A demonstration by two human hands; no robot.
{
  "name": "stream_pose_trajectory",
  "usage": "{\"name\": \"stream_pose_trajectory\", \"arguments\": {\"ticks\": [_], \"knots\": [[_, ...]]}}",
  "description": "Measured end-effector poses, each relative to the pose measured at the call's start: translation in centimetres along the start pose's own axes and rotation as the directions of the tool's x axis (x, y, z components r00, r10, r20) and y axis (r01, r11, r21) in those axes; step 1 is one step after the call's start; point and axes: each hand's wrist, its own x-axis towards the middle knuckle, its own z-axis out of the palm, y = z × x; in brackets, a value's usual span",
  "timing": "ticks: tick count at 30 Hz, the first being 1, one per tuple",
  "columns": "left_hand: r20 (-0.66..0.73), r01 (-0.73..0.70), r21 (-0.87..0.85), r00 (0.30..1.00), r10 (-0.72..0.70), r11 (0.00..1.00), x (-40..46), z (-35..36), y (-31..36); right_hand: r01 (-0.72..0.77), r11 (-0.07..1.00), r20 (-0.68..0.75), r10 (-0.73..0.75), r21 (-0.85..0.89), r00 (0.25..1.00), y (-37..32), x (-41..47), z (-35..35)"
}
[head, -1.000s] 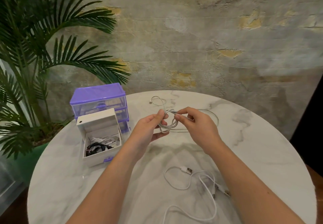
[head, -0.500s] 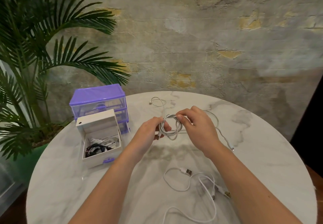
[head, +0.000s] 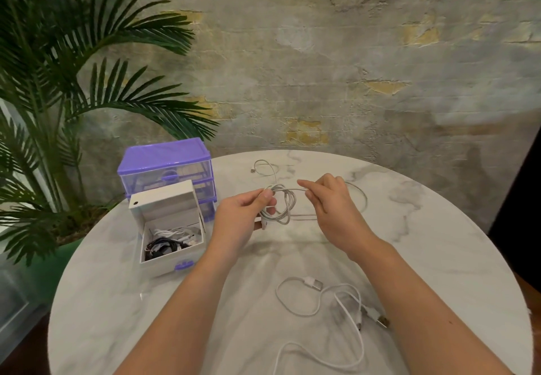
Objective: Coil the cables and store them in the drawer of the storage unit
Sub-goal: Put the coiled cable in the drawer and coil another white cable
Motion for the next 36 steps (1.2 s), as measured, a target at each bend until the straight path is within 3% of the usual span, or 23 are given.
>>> {"name": "stream_pose_trajectory", "arguments": {"ticks": [8, 11, 16, 18, 20, 22, 24, 32, 36], "knots": [[-0.024, 0.059, -0.171, 0.998, -0.064, 0.983, 0.3, -0.6, 0.4, -0.092, 0.978, 0.016, 0.097, -0.188, 0.995, 2.1, -0.1, -0.5], [-0.028, 0.062, -0.163, 0.997, -0.067, 0.985, 0.2, -0.7, 0.4, -0.18, 0.973, 0.018, 0.185, -0.146, 0.983, 1.8, -0.1, -1.0], [0.014, 0.084, -0.101, 0.996, -0.083, 0.991, 0.0, -0.7, 0.3, -0.246, 0.935, 0.081, 0.275, -0.256, 0.958, 1.3, -0.2, -1.8], [0.05, 0.09, -0.088, 0.995, -0.086, 0.992, -0.2, -0.6, 0.4, -0.32, 0.944, 0.052, 0.324, -0.075, 0.945, 1.1, -0.1, -1.8], [0.07, 0.091, -0.072, 0.994, -0.086, 0.993, -0.3, -0.4, 0.3, -0.366, 0.903, 0.027, 0.369, 0.227, 0.929, 0.9, 0.1, -1.6], [0.077, 0.105, -0.084, 0.992, -0.099, 0.991, -0.4, -0.2, 0.3, -0.404, 0.762, 0.085, 0.421, 0.506, 0.903, 0.6, 0.2, -1.5], [0.079, 0.119, -0.117, 0.991, -0.111, 0.986, -0.4, 0.0, 0.3, -0.415, 0.609, 0.157, 0.431, 0.677, 0.889, 0.4, 0.1, -1.7], [0.133, 0.161, -0.174, 0.981, -0.138, 0.971, -0.5, -0.2, 0.2, -0.354, 0.531, 0.115, 0.43, 0.77, 0.895, 0.5, -0.2, -1.2], [0.163, 0.17, -0.158, 0.976, -0.144, 0.973, -0.5, 0.0, 0.1, -0.35, 0.354, 0.195, 0.406, 0.867, 0.893, 0.2, -0.3, -1.0]]}}
